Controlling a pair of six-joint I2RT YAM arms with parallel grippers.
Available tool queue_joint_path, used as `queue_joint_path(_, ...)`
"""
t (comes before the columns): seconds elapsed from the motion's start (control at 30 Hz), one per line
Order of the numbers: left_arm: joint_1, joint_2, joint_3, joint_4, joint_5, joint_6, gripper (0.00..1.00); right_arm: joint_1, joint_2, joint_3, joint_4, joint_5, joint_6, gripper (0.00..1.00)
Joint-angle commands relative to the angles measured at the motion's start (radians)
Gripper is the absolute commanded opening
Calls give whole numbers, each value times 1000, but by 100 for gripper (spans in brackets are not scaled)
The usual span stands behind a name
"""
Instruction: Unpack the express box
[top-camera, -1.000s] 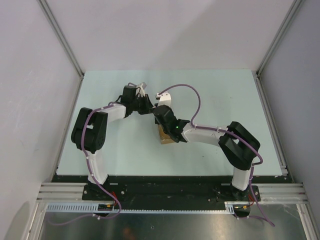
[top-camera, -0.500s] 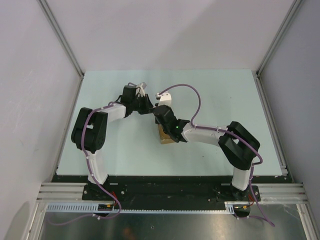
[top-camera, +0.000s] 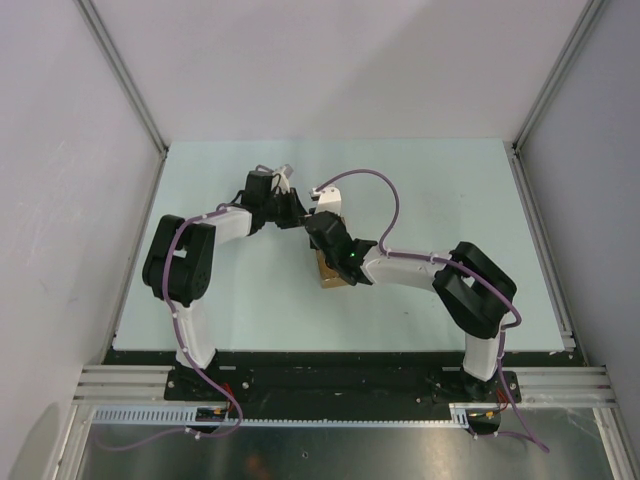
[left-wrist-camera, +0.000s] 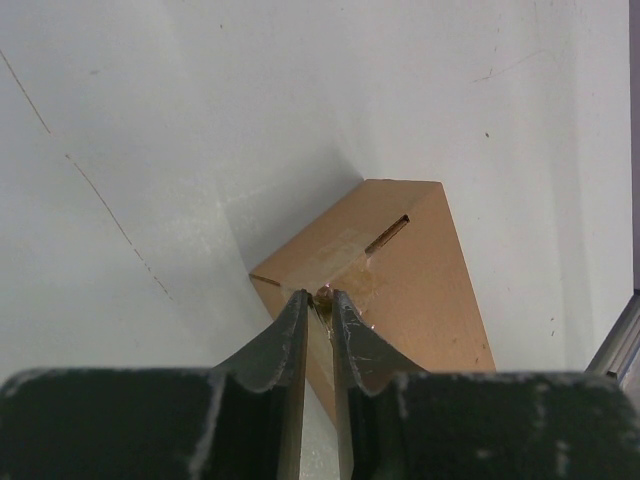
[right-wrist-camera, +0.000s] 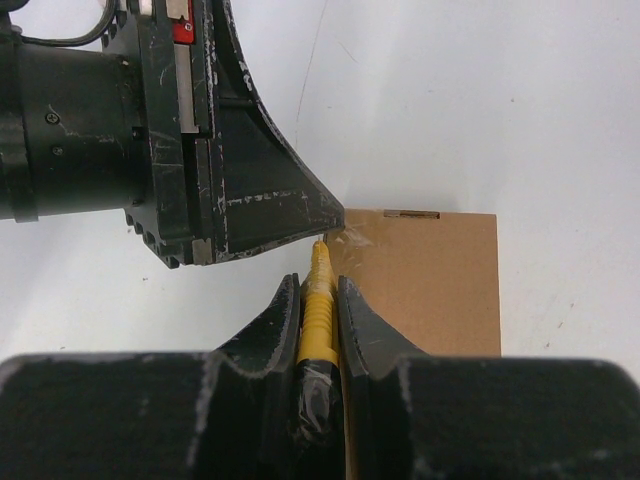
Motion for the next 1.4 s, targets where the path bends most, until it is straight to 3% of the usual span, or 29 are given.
queue_joint_path(0.0,-1,23,6,-24,-24,7,17,3,17,39,-17,17,20,0)
queue_joint_path(0.3,-2,19,-8,-70,-110,-36,12,29,-7,39,-140,20,92,0)
queue_joint_path(1.37,-2,40,-2,-126,-159,-83,9,94,-26,39,-360,-40,141,0)
